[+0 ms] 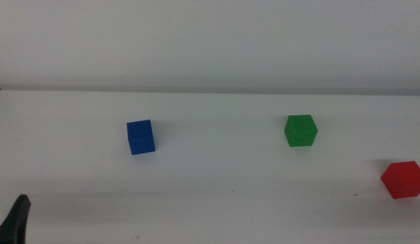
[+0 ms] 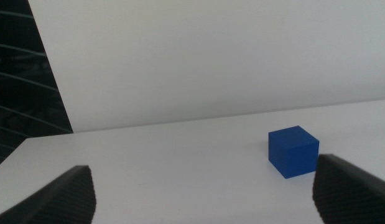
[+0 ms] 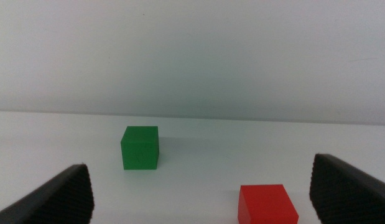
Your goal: Stack red cubes first, then green, then blue cubes in a specific spot.
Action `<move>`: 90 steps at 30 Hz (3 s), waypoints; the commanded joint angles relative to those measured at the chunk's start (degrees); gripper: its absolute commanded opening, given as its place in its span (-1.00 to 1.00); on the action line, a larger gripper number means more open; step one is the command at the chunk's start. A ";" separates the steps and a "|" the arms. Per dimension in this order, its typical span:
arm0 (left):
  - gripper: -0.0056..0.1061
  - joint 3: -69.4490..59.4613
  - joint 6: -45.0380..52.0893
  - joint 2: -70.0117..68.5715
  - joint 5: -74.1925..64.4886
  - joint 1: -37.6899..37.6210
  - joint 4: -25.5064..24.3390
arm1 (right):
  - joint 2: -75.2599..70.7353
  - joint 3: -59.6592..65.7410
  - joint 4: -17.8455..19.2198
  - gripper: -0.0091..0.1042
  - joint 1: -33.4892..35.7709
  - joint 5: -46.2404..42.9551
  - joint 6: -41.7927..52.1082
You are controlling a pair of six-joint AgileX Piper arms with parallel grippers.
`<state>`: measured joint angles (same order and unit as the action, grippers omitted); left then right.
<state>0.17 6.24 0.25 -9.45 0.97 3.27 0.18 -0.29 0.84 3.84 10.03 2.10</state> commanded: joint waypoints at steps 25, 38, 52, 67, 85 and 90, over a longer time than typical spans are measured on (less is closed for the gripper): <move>0.78 -2.26 -0.26 -2.32 0.92 0.14 0.08 | 51.79 -44.25 3.25 0.80 -0.41 49.46 -6.81; 0.78 -2.26 -0.26 -2.32 0.92 0.14 0.08 | 84.92 -65.37 8.25 0.80 -8.45 55.63 6.11; 0.78 -2.26 -0.26 -2.32 0.92 0.14 0.08 | 95.87 -67.64 3.52 0.65 -11.03 46.44 8.40; 0.78 -2.26 -0.26 -2.32 0.92 0.14 0.08 | 101.08 -65.09 -0.42 0.65 -13.02 42.09 12.05; 0.78 -2.26 -0.26 -2.32 0.92 0.14 0.08 | 108.53 -65.09 0.28 0.24 -13.02 37.94 11.45; 0.78 -2.26 -0.26 -2.32 0.92 0.14 0.08 | 108.13 -65.38 0.28 -0.50 -12.57 38.11 9.44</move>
<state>0.17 6.24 0.25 -9.45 0.97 3.27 108.63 -65.55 0.58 -8.90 48.49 12.67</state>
